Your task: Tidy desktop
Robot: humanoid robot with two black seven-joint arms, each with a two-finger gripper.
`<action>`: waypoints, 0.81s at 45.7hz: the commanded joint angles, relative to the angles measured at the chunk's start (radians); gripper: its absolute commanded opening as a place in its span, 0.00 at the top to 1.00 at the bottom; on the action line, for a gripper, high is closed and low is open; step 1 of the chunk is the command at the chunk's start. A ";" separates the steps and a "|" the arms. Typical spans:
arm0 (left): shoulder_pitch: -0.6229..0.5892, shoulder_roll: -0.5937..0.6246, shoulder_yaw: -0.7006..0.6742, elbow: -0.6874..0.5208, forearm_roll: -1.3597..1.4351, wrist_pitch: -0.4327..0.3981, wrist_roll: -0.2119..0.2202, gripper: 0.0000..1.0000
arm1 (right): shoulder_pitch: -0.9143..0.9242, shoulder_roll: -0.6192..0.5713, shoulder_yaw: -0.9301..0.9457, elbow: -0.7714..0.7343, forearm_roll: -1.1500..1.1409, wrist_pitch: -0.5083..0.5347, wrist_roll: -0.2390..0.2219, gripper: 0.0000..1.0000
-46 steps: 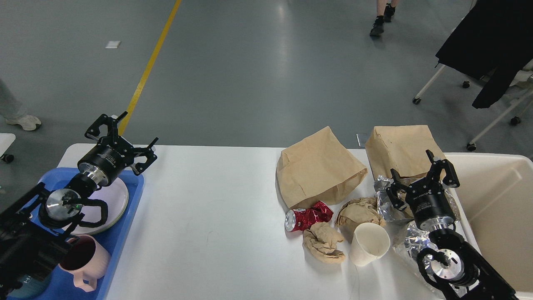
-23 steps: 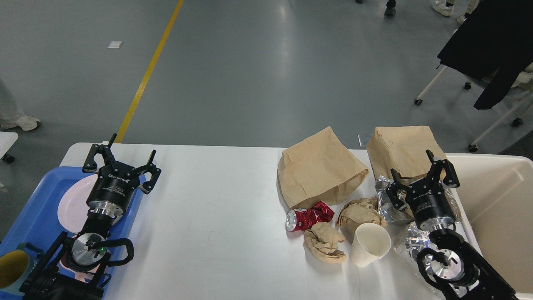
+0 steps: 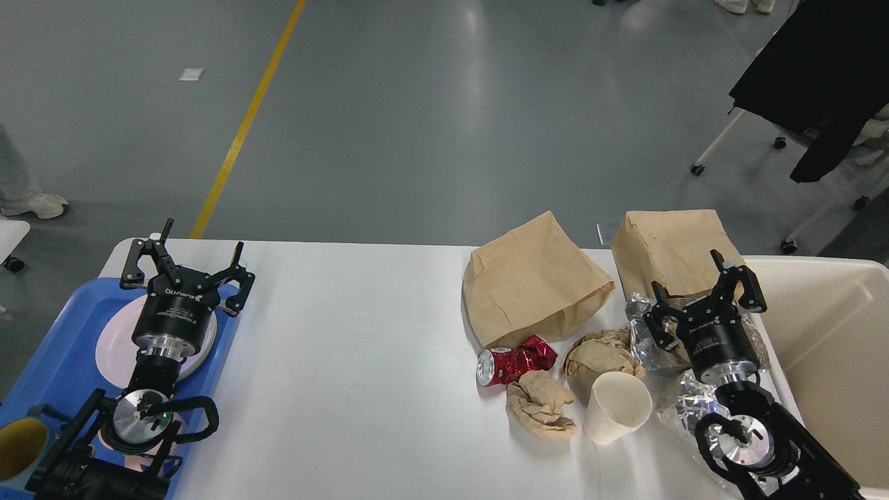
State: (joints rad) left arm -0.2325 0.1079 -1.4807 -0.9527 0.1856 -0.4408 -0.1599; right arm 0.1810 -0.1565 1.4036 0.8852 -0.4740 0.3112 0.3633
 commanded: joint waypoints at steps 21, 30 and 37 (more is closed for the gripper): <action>-0.048 0.024 -0.046 0.152 -0.040 -0.027 0.008 0.03 | 0.000 0.002 0.000 0.000 0.000 0.000 0.000 0.00; -0.059 0.029 -0.047 0.229 -0.041 -0.165 0.010 0.03 | 0.000 0.000 0.000 0.000 0.000 -0.001 0.000 0.00; -0.073 0.029 -0.050 0.242 -0.055 -0.171 0.008 0.03 | 0.000 0.000 0.000 0.000 0.000 0.000 -0.001 0.00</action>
State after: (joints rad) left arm -0.2990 0.1362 -1.5282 -0.7198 0.1409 -0.6071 -0.1499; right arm 0.1810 -0.1564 1.4036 0.8852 -0.4740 0.3112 0.3632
